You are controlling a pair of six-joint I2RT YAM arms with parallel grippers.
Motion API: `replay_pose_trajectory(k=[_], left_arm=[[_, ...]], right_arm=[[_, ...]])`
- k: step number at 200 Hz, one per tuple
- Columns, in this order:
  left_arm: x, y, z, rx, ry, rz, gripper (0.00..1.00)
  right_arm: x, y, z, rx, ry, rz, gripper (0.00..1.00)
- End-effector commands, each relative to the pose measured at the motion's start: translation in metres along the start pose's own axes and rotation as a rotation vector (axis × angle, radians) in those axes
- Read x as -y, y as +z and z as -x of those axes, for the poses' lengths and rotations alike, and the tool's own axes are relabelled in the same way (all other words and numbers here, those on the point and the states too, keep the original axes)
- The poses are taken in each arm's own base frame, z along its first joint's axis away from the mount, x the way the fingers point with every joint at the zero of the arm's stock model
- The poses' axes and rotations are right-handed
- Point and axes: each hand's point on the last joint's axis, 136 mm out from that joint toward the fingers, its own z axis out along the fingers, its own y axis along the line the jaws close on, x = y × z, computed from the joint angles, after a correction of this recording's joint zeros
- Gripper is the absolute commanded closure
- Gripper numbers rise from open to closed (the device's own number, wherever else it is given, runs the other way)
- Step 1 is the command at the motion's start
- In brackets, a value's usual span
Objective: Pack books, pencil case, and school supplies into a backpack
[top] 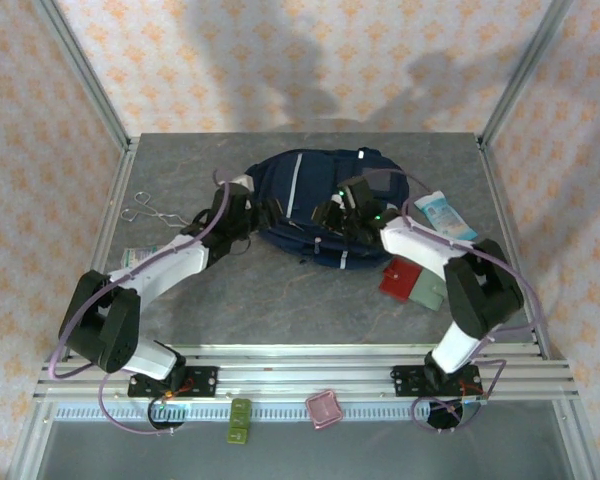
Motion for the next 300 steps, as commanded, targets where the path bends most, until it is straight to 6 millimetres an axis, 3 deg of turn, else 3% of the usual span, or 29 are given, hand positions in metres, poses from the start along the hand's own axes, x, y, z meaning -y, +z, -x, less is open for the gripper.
replay_pose_trajectory(k=[1,50,61,66,87,96,124,139,160,182,199,245,267,300], left_arm=[[-0.006,0.000,-0.011,0.014,-0.010,0.025,0.47],[-0.011,0.002,-0.024,0.007,0.000,0.035,0.46],[-0.012,0.003,-0.026,0.006,0.007,0.044,0.46],[-0.013,0.004,-0.027,0.005,0.009,0.049,0.46],[-0.014,0.006,-0.026,0.006,0.015,0.055,0.45],[-0.012,0.007,-0.026,0.007,0.014,0.051,0.46],[-0.010,0.008,-0.023,0.017,0.010,0.049,0.46],[-0.011,0.008,-0.022,0.019,0.009,0.053,0.45],[-0.012,0.010,-0.023,0.017,0.009,0.062,0.46],[-0.011,0.009,-0.020,0.021,0.021,0.064,0.45],[-0.007,0.006,-0.014,0.037,0.042,0.063,0.42],[0.003,0.006,0.001,0.062,0.096,0.064,0.41],[0.008,0.005,0.007,0.075,0.111,0.065,0.41],[0.017,0.012,0.003,0.064,0.203,0.079,0.37]], right_arm=[[-0.006,0.011,0.006,-0.028,0.066,0.024,0.52],[-0.021,0.024,0.013,-0.039,0.080,0.087,0.58],[-0.019,0.028,0.014,-0.047,0.093,0.073,0.72],[-0.015,0.031,0.013,-0.055,0.100,0.061,0.74],[-0.002,0.042,0.013,-0.067,0.141,-0.006,0.61],[0.013,0.047,0.010,-0.072,0.189,-0.075,0.54],[0.045,0.058,0.002,-0.075,0.298,-0.190,0.52],[0.052,0.061,0.000,-0.060,0.348,-0.205,0.62],[0.054,0.066,0.001,-0.050,0.385,-0.215,1.00],[0.044,0.061,0.010,-0.029,0.374,-0.179,1.00],[0.022,0.049,0.024,-0.001,0.339,-0.113,1.00],[-0.057,-0.015,0.078,0.152,0.213,0.140,1.00],[-0.072,-0.033,0.086,0.182,0.186,0.185,1.00],[-0.075,-0.031,0.081,0.156,0.195,0.212,1.00]])
